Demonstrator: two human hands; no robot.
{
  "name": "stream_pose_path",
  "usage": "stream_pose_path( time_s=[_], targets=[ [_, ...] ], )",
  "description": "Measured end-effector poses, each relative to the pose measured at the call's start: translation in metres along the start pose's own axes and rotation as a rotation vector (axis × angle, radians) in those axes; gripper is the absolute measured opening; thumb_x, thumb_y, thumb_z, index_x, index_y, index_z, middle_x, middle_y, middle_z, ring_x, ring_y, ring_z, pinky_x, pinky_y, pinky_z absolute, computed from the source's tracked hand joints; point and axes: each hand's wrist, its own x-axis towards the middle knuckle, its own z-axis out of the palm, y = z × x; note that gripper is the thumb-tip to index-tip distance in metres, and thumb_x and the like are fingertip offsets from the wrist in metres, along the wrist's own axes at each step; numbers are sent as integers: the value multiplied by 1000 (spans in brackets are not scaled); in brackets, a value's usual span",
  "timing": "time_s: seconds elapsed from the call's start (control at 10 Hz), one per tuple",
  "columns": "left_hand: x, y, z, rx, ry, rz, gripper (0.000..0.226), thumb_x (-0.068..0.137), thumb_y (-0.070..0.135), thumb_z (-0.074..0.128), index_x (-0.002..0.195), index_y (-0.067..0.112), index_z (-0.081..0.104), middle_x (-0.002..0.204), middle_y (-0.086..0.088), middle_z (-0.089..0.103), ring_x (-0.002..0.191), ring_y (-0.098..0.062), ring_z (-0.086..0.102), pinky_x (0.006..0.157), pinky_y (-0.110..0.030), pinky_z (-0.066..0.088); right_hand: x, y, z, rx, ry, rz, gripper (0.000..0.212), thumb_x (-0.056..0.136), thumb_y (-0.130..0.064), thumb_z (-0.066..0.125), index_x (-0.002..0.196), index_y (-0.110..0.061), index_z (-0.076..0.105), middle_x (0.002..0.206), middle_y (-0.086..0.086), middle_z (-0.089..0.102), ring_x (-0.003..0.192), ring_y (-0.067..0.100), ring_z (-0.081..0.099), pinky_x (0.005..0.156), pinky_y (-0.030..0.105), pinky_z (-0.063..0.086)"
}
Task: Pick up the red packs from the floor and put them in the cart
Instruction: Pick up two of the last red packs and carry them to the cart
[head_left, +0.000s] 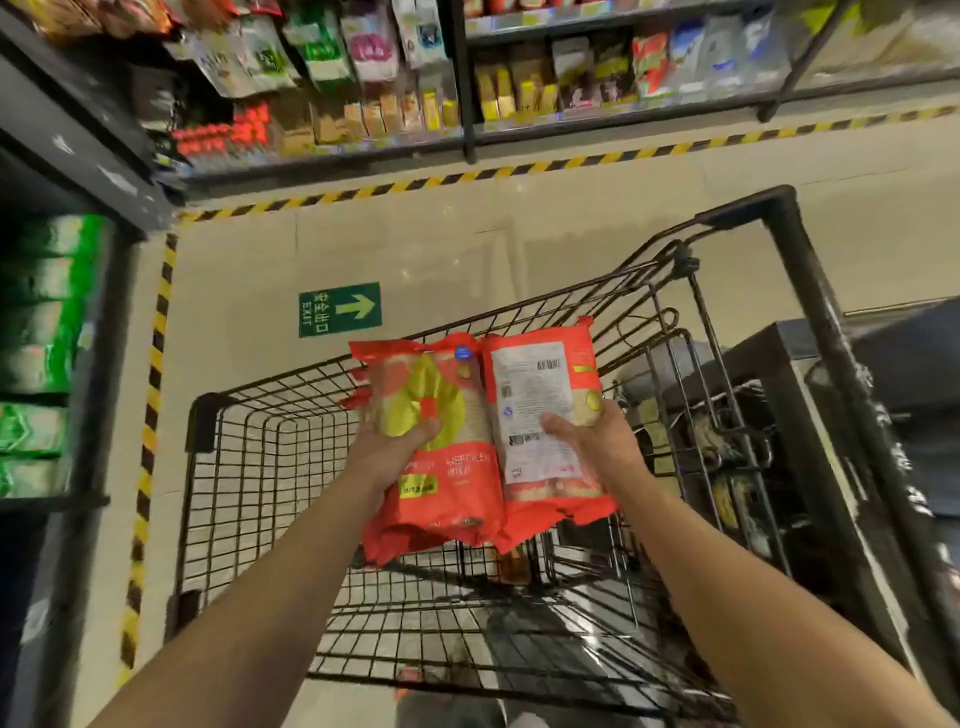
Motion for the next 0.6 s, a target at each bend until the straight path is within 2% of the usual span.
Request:
stream_pose_path(
  time_s=[0.1,0.2,0.3,0.4,0.5,0.6],
  targets=[
    [9,2,11,52,52,11,98,73,47,98,155,21,51,140,-11,72,122,-36,72,109,-58,56,5,-5,2,-82,8,24,76,76,-49,93,134,-17,54,110,1,80,85,23,83,72,46,70],
    [16,1,12,361,144,-10,125,72,72,88,168,18,29,166,-19,42,153,-43,42,125,-60,39,2,-8,1,-143,9,33,81,80,-54,88,138,-15,49,114,3,78,92,26,81,78,50,69],
    [13,1,9,482,178,-33,139,71,85,78,172,13,15,169,-24,24,159,-46,27,128,-58,34,-3,-12,-1,-244,39,-5,92,85,-58,83,149,-8,39,133,14,69,113,37,75,91,56,65],
    [4,2,10,450,198,33,127,81,78,76,168,4,19,167,-27,31,156,-45,35,126,-54,38,-15,-20,-3,-459,82,-31,103,93,-67,69,161,-4,24,152,25,50,134,45,60,105,60,56],
    [-13,-7,3,459,212,150,111,90,71,72,168,7,27,167,-22,38,155,-42,37,125,-54,39,-27,-27,-6,-693,77,-49,102,102,-69,50,167,-1,11,164,29,33,146,47,47,110,58,53],
    [-34,-17,-12,534,241,140,111,90,76,67,170,11,26,169,-21,38,155,-44,40,122,-57,41,-46,-37,-10,-808,96,-66,90,106,-66,44,164,-1,21,164,26,35,140,45,53,106,54,54]
  ],
)
